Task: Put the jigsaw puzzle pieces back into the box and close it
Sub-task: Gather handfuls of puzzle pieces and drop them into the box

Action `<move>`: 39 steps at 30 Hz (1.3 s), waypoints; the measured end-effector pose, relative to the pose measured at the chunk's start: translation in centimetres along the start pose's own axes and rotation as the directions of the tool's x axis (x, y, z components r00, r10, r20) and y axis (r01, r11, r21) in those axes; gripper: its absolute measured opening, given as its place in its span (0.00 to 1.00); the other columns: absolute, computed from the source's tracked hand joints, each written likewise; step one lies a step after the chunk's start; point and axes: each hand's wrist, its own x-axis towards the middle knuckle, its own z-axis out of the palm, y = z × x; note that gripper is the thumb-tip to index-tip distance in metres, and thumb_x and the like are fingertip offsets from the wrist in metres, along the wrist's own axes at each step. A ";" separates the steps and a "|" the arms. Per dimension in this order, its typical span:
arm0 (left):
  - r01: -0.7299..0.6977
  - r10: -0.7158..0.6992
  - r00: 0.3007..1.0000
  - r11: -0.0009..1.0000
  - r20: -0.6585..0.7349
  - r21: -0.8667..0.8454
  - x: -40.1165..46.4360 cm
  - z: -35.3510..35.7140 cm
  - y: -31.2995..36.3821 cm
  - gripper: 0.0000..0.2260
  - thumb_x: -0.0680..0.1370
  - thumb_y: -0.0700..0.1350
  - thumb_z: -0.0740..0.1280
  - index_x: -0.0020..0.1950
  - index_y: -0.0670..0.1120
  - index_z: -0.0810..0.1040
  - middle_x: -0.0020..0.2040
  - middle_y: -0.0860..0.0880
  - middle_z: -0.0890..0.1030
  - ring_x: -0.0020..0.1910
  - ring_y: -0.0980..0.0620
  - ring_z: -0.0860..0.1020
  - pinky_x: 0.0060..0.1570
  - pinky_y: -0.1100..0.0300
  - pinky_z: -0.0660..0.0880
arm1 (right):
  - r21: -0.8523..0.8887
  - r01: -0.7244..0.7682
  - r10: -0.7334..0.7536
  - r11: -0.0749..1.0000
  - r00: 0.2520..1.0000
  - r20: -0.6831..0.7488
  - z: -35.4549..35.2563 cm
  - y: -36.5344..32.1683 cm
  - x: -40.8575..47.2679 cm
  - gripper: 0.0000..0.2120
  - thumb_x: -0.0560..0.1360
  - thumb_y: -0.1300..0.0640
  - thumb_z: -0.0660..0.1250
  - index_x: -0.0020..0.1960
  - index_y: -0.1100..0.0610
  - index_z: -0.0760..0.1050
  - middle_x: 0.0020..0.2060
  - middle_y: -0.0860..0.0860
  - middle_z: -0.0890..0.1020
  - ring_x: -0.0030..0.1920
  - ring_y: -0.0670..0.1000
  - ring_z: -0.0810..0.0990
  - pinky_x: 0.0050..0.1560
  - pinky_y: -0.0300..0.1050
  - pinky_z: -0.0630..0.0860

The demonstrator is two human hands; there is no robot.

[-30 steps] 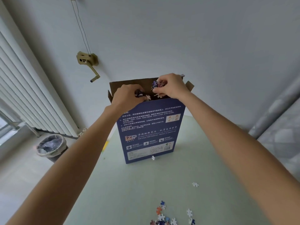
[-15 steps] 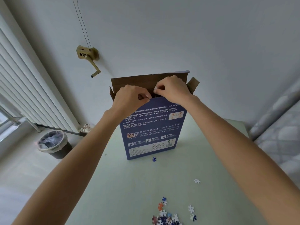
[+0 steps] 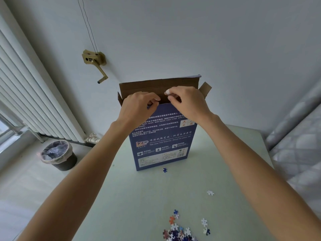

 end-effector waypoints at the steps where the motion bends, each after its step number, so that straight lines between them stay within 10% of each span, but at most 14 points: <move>1: -0.016 0.016 1.000 1.000 -0.015 0.015 0.0 0.0 0.0 0.08 0.77 0.46 0.66 0.53 0.49 0.81 0.45 0.53 0.84 0.44 0.53 0.80 0.46 0.58 0.75 | 0.004 0.010 -0.010 1.000 1.000 -0.022 0.0 0.0 -0.6 0.10 0.76 0.58 0.65 0.56 0.56 0.79 0.49 0.51 0.84 0.48 0.50 0.82 0.45 0.44 0.79; 13: -0.370 0.349 0.919 0.924 -0.184 -0.096 -8.6 3.3 3.4 0.07 0.77 0.42 0.65 0.50 0.43 0.82 0.41 0.49 0.83 0.39 0.53 0.79 0.38 0.62 0.76 | 0.096 -0.209 0.211 0.973 0.977 -0.014 2.9 1.3 -17.0 0.09 0.75 0.58 0.66 0.54 0.59 0.79 0.48 0.53 0.83 0.46 0.50 0.81 0.43 0.38 0.77; 19: -0.133 0.212 0.926 0.958 0.312 -0.255 -17.0 13.7 3.4 0.09 0.76 0.44 0.65 0.54 0.47 0.81 0.49 0.50 0.83 0.48 0.50 0.80 0.46 0.55 0.80 | 0.025 -0.598 0.566 0.801 0.771 0.291 8.0 4.6 -31.2 0.10 0.74 0.62 0.66 0.54 0.57 0.80 0.51 0.50 0.83 0.51 0.52 0.81 0.49 0.42 0.75; 24: 0.119 -0.071 0.684 0.993 0.726 -0.015 -18.7 20.8 1.7 0.23 0.79 0.53 0.61 0.72 0.49 0.64 0.71 0.47 0.67 0.69 0.48 0.65 0.66 0.53 0.66 | -0.114 -0.722 0.689 0.683 0.584 0.429 9.7 6.4 -37.0 0.16 0.76 0.61 0.63 0.63 0.59 0.73 0.62 0.52 0.76 0.62 0.53 0.74 0.60 0.42 0.68; 30: 0.196 -0.271 0.490 0.960 0.828 0.198 -19.2 24.9 0.6 0.32 0.79 0.59 0.56 0.76 0.43 0.51 0.77 0.44 0.49 0.76 0.44 0.48 0.72 0.47 0.56 | -0.160 -0.762 0.724 0.627 0.495 0.480 10.6 9.3 -37.0 0.25 0.75 0.62 0.62 0.71 0.62 0.63 0.72 0.53 0.63 0.72 0.52 0.60 0.69 0.43 0.57; 35: 0.138 -0.217 0.529 0.976 0.821 0.169 -21.6 23.7 -0.5 0.30 0.80 0.54 0.58 0.77 0.44 0.51 0.77 0.46 0.51 0.76 0.47 0.50 0.73 0.53 0.53 | -0.256 -0.650 0.641 0.715 0.464 0.611 12.4 9.5 -36.1 0.28 0.76 0.58 0.62 0.73 0.60 0.58 0.75 0.53 0.55 0.75 0.53 0.52 0.72 0.49 0.53; 39: 0.128 -0.160 0.548 0.986 0.821 0.107 -25.0 20.8 2.0 0.27 0.80 0.52 0.59 0.75 0.44 0.57 0.76 0.47 0.57 0.74 0.46 0.57 0.70 0.53 0.61 | -0.305 -0.696 0.742 0.650 0.496 0.451 12.1 4.9 -39.0 0.26 0.76 0.57 0.63 0.72 0.57 0.61 0.74 0.53 0.60 0.73 0.55 0.56 0.70 0.51 0.57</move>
